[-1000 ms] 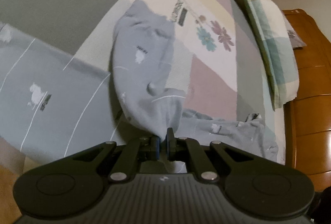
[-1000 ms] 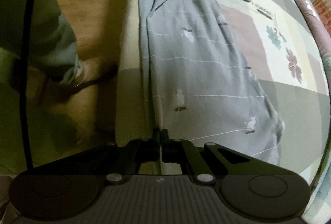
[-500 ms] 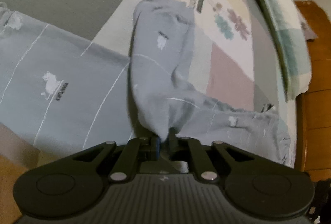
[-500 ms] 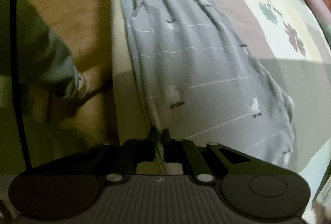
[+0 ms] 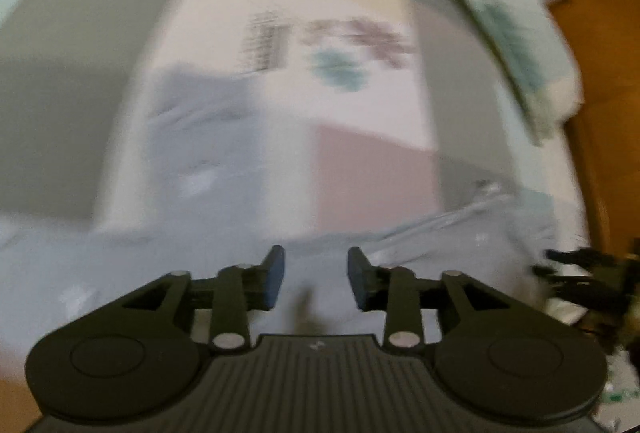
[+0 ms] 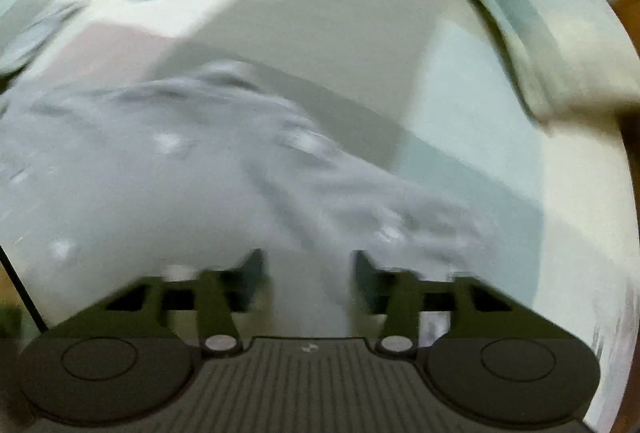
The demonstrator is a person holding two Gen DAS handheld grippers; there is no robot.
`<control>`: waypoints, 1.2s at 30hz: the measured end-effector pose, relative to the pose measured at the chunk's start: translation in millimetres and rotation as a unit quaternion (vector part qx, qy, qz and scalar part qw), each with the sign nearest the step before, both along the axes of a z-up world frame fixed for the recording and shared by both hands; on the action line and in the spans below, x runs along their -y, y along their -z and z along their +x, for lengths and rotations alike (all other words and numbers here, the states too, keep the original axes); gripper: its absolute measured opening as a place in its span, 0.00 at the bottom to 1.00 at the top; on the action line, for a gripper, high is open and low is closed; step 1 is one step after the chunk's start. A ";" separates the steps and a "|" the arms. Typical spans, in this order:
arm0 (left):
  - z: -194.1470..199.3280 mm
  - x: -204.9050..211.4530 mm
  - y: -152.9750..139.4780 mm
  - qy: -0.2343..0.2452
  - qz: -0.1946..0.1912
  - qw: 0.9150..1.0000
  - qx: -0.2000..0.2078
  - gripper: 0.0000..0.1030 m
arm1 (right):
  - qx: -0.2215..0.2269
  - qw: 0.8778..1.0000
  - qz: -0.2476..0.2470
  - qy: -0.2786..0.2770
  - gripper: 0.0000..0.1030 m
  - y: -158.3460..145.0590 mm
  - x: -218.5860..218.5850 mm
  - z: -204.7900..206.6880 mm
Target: Fold clothes
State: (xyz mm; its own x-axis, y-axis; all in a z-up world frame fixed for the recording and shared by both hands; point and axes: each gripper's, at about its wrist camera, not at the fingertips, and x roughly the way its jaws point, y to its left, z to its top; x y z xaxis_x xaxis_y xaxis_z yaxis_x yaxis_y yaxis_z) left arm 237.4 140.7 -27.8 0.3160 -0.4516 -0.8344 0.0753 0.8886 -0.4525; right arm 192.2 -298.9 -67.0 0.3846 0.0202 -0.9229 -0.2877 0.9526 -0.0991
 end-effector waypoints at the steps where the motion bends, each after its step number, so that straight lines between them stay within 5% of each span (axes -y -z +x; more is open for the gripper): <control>1: 13.6 19.4 0.6 0.019 -0.019 1.000 0.007 0.34 | -0.016 1.000 0.007 0.026 0.60 11.5 14.0 -0.5; 3: 40.7 58.6 5.4 0.060 -0.054 0.997 0.017 0.35 | -0.037 0.997 0.010 0.062 0.60 26.1 36.7 -6.8; 7: 84.8 138.2 26.5 0.124 -0.121 0.985 0.014 0.36 | -0.005 0.997 0.024 0.069 0.60 10.1 41.7 -12.5; 14: 115.8 219.9 70.0 0.194 -0.133 0.971 -0.041 0.37 | 0.051 0.995 0.081 0.031 0.60 3.7 22.6 8.8; 21: 131.9 233.3 82.3 0.220 -0.106 0.969 -0.045 0.37 | 0.051 0.993 0.108 0.002 0.60 10.5 -0.7 22.1; 29: 143.9 237.2 99.5 0.244 -0.145 0.953 -0.103 0.40 | 0.031 0.993 0.113 0.010 0.60 18.6 0.7 20.8; 33: 160.8 233.8 110.2 0.206 -0.219 0.942 -0.150 0.47 | 0.027 0.993 0.113 0.011 0.60 21.1 -0.5 22.5; 36: 183.3 224.3 108.4 0.146 -0.272 0.941 -0.139 0.48 | 0.028 0.993 0.112 0.013 0.61 20.9 -2.3 24.1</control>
State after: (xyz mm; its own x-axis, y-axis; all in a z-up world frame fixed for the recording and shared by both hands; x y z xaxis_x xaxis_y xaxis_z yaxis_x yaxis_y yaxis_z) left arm 420.7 -83.6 -136.2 -0.0844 -0.8695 -0.4866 0.0916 0.4795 -0.8727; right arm 216.3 -296.6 -87.9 0.4381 0.2115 -0.8737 -0.2629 0.9596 0.1004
